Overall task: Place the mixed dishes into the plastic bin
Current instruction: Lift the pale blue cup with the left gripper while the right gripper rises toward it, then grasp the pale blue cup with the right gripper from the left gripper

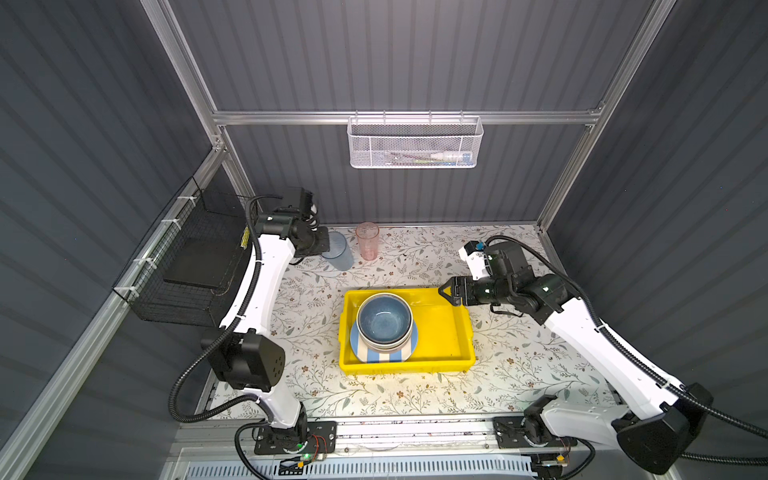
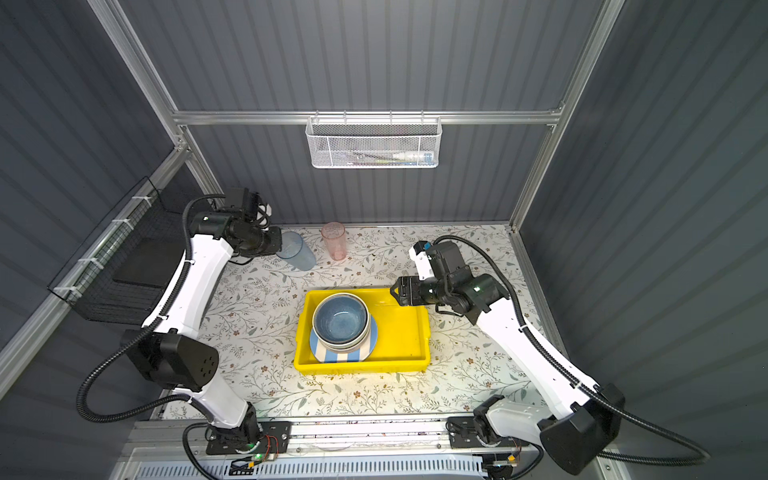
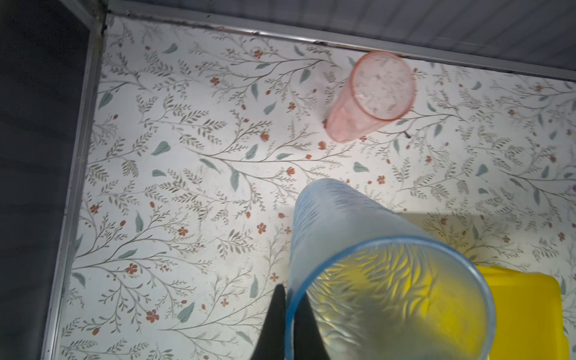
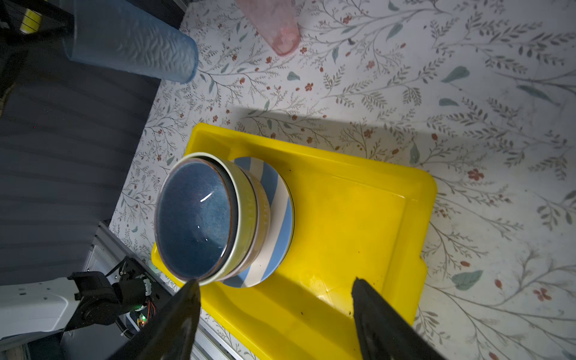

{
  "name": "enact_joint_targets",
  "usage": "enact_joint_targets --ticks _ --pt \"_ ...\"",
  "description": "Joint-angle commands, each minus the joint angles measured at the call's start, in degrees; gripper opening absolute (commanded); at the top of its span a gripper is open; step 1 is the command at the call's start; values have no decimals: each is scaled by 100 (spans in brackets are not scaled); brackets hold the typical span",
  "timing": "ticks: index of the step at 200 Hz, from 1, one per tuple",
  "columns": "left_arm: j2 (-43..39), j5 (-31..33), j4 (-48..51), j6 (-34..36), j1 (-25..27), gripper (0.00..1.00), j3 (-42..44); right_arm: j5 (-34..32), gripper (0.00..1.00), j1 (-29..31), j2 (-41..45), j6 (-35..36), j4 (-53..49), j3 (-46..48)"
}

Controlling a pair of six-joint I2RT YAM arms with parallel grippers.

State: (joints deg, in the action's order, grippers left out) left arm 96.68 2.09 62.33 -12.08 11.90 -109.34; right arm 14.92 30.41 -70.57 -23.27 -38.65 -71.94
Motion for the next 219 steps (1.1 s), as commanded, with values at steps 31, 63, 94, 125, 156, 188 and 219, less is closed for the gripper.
enact_joint_targets --ticks 31,63,94,125,156,188,219 --pt "-323 -60 390 -64 494 0 -408 90 74 22 -381 -107 162 -933" --pt "-460 212 251 -85 1080 0 -354 108 72 118 -669 -178 128 -1436" --pt "-484 396 -43 -419 1621 0 -243 91 67 187 -862 -231 100 -1788" --pt "-386 729 -545 -841 2363 0 -36 -7 64 237 -941 -222 54 -1987" --pt "-101 1061 -785 -1144 2971 0 -86 -280 61 272 -953 -148 -136 -2016" --pt "292 1351 -657 -1300 3237 0 -466 -661 53 307 -933 -60 -408 -2008" --pt "502 1438 -678 -1375 3460 0 -679 -992 49 333 -924 -24 -533 -1934"
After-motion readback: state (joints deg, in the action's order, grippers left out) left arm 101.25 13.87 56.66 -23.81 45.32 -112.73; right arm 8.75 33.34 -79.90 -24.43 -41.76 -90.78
